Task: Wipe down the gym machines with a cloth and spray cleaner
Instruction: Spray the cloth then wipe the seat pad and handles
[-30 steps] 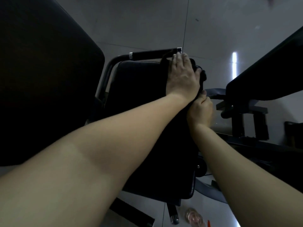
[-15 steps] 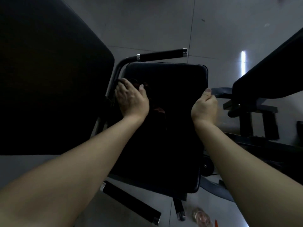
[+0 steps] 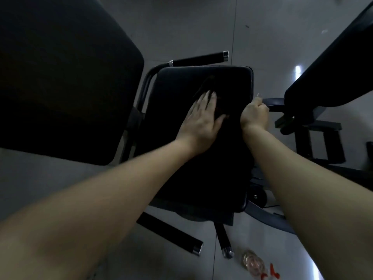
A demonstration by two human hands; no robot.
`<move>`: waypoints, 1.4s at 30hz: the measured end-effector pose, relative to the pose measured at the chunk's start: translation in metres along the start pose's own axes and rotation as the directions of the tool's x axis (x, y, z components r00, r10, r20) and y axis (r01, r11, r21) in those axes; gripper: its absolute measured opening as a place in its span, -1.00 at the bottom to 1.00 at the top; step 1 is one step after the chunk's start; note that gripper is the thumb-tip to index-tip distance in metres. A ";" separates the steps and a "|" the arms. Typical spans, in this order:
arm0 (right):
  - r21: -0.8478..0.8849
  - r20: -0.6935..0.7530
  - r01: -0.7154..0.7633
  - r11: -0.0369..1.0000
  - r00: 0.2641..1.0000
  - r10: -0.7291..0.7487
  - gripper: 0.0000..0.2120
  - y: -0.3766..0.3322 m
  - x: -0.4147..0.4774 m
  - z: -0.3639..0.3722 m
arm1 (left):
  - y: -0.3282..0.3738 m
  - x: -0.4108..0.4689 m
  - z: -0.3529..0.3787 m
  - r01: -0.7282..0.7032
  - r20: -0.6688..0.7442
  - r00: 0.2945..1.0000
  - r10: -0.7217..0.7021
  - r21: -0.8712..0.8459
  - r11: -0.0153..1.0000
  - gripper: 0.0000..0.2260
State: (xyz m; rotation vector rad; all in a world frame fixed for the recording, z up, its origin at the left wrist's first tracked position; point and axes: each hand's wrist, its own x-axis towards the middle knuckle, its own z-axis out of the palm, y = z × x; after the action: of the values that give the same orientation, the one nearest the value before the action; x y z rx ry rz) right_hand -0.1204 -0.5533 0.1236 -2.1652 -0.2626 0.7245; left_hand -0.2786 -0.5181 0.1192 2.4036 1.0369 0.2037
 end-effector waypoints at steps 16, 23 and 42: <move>-0.339 0.089 0.182 0.923 0.983 -0.161 -0.61 0.038 -0.089 -0.018 | -0.075 0.032 -0.036 0.485 -0.133 0.867 -0.481 0.002 0.874 -0.33; -0.331 0.092 0.158 0.931 0.987 -0.134 -0.57 0.033 -0.095 -0.023 | -0.046 -0.134 -0.023 0.412 0.018 0.911 -0.412 -0.013 0.911 -0.30; -0.346 0.006 0.165 0.924 0.985 -0.173 -0.57 0.039 -0.090 -0.013 | -0.043 -0.204 -0.010 0.390 -0.095 0.914 -0.394 -0.056 0.919 -0.41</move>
State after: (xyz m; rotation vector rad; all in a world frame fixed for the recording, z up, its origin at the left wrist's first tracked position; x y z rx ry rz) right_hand -0.1883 -0.6244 0.1373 -2.4419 -0.5956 0.5854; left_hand -0.4517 -0.6350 0.1182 2.1147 1.5241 0.2047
